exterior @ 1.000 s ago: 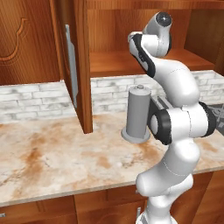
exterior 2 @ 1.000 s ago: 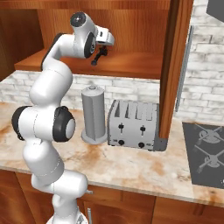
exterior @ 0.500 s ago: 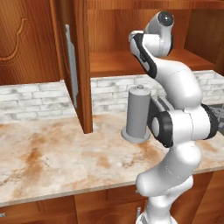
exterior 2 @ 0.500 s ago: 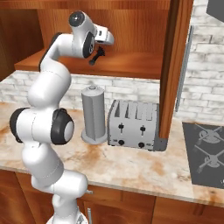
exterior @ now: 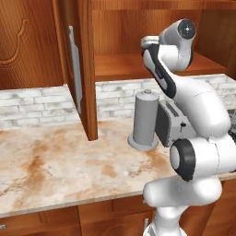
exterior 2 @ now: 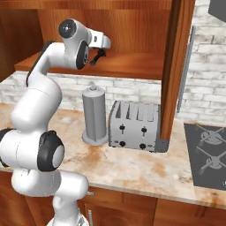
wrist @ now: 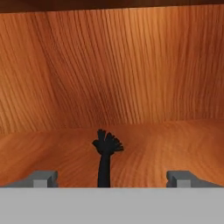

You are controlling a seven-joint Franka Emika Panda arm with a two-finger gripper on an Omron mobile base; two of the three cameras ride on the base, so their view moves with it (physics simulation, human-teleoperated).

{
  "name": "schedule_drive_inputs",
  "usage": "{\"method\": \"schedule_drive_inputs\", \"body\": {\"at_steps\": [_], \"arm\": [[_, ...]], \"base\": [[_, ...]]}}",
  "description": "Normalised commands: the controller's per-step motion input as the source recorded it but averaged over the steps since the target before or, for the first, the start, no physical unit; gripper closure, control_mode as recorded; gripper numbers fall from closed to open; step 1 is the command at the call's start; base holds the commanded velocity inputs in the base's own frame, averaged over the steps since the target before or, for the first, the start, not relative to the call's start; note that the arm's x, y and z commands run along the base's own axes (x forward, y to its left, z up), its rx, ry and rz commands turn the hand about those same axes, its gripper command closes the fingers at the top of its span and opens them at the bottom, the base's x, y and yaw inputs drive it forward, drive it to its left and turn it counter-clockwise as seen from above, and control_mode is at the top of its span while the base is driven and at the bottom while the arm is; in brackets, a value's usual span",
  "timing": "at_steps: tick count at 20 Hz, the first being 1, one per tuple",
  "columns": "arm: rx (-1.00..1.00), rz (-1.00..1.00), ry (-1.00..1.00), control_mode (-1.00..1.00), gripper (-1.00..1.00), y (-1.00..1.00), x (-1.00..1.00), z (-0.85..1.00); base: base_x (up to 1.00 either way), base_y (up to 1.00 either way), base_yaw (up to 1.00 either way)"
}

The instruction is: Pick up the dish brush and dish brush from the sink, and place them back in the cabinet, and close the cabinet doors.

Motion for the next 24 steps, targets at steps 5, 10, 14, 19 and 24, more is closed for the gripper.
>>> {"method": "schedule_drive_inputs", "body": {"at_steps": [5,10,14,19,24], "arm": [[0.00,0.00,-0.08,-1.00,-1.00,-0.10,-1.00,0.00],[0.00,-0.01,0.05,-1.00,-1.00,-0.09,-1.00,0.05],[0.00,-0.03,0.18,-1.00,-1.00,0.00,-1.00,0.00],[0.00,-0.05,0.17,-1.00,-1.00,0.00,-1.00,0.00],[0.00,-0.03,0.19,-1.00,-1.00,0.00,-1.00,0.01]], "base": [[0.00,0.00,0.00],[0.00,0.00,0.00],[0.00,0.00,0.00],[0.00,0.00,0.00],[0.00,0.00,0.00]]}}
